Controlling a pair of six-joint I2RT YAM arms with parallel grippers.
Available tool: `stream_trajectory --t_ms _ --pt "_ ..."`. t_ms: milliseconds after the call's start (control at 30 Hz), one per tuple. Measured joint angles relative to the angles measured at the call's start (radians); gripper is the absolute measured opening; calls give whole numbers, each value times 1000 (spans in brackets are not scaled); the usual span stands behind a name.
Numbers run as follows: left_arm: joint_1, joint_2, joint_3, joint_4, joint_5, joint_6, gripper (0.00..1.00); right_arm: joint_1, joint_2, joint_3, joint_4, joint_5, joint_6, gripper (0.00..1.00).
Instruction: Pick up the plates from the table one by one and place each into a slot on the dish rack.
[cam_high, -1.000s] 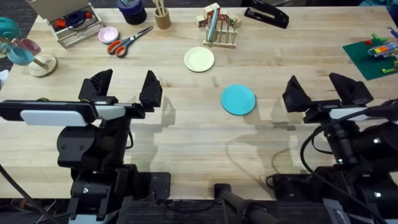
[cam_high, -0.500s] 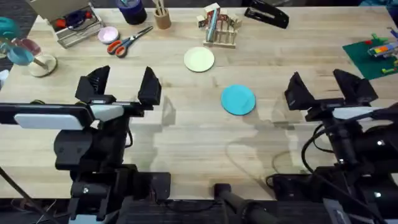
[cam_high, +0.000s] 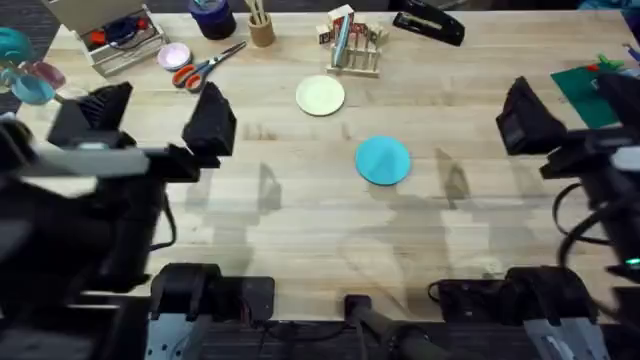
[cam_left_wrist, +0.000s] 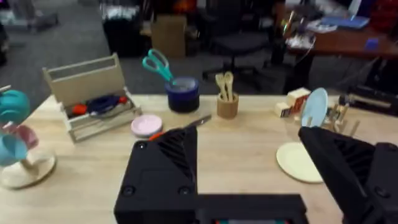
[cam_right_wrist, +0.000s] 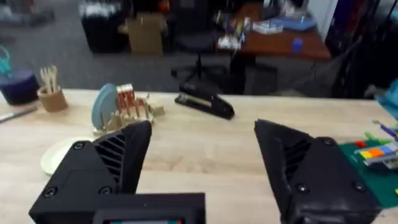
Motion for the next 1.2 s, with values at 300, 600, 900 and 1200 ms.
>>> stream_trajectory --t_ms 300,600,900,1200 --pt "0 372 376 -298 -17 0 993 0 353 376 -346 0 0 996" --pt "0 689 624 -510 -6 0 994 0 644 649 -558 0 0 996" --pt "0 932 749 -567 69 0 993 0 833 764 -646 0 0 996" --pt "0 1020 755 -537 87 0 993 0 879 771 -650 0 0 996"
